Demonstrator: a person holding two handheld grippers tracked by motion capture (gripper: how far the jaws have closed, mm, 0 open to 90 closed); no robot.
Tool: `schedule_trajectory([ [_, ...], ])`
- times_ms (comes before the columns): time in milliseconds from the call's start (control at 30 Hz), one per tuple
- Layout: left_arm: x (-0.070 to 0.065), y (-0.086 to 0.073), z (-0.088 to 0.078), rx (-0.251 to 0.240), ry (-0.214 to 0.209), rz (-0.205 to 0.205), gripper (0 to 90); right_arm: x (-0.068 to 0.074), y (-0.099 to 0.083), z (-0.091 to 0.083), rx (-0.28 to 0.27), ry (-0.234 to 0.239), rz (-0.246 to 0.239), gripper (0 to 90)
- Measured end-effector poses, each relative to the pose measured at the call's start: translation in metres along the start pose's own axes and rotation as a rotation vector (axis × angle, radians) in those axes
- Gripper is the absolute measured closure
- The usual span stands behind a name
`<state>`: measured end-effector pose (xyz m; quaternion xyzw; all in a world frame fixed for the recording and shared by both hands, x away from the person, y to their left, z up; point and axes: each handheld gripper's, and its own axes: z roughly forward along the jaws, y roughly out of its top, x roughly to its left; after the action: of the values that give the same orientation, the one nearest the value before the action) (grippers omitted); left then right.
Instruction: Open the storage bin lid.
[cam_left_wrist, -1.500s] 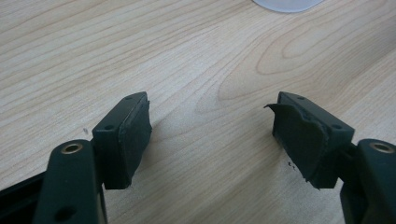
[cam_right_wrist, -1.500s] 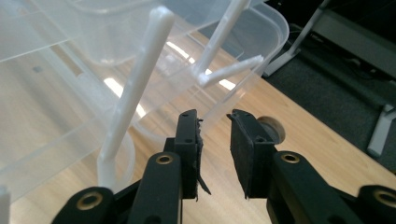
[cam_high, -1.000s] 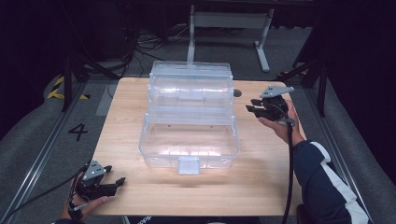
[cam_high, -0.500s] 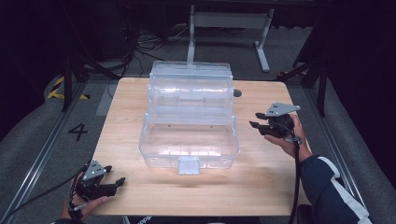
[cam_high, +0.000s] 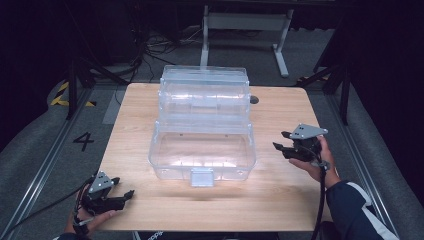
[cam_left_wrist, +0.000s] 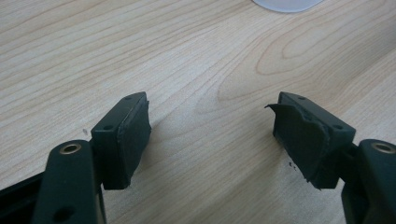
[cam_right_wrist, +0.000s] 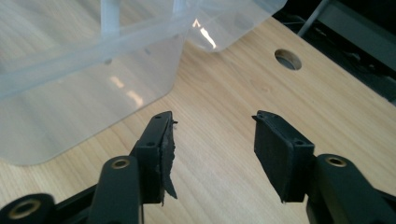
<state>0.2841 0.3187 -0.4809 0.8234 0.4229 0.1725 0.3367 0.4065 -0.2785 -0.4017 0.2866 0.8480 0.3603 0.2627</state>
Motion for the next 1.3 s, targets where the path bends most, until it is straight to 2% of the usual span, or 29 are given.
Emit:
schedule_trajectory([
  [133,0.0,0.0,0.0,-0.002,-0.001,0.002,27.6,0.004,-0.012,-0.001,0.018,0.01,0.016,42.6],
  [333,0.001,0.0,0.001,-0.001,-0.006,0.004,26.9,0.013,-0.028,-0.002,0.048,0.008,0.007,39.7],
  [433,0.001,0.001,0.001,0.0,-0.008,0.006,26.5,0.018,-0.037,-0.004,0.054,0.016,0.04,37.0],
  [600,0.002,0.002,0.001,0.005,-0.011,0.012,25.5,0.026,-0.053,-0.006,0.075,0.019,0.048,35.6],
  [900,0.004,0.003,0.003,0.007,-0.017,0.019,22.6,0.038,-0.084,-0.014,0.109,0.024,0.094,34.0],
  [1100,0.006,0.006,0.007,0.006,-0.027,0.012,20.6,0.04,-0.1,-0.021,0.105,0.042,0.148,31.0],
  [1200,0.007,0.007,0.007,0.011,-0.023,0.023,20.2,0.041,-0.106,-0.023,0.113,0.051,0.169,29.1],
  [1300,0.007,0.007,0.007,0.011,-0.021,0.017,20.0,0.042,-0.111,-0.025,0.1,0.046,0.193,25.7],
])
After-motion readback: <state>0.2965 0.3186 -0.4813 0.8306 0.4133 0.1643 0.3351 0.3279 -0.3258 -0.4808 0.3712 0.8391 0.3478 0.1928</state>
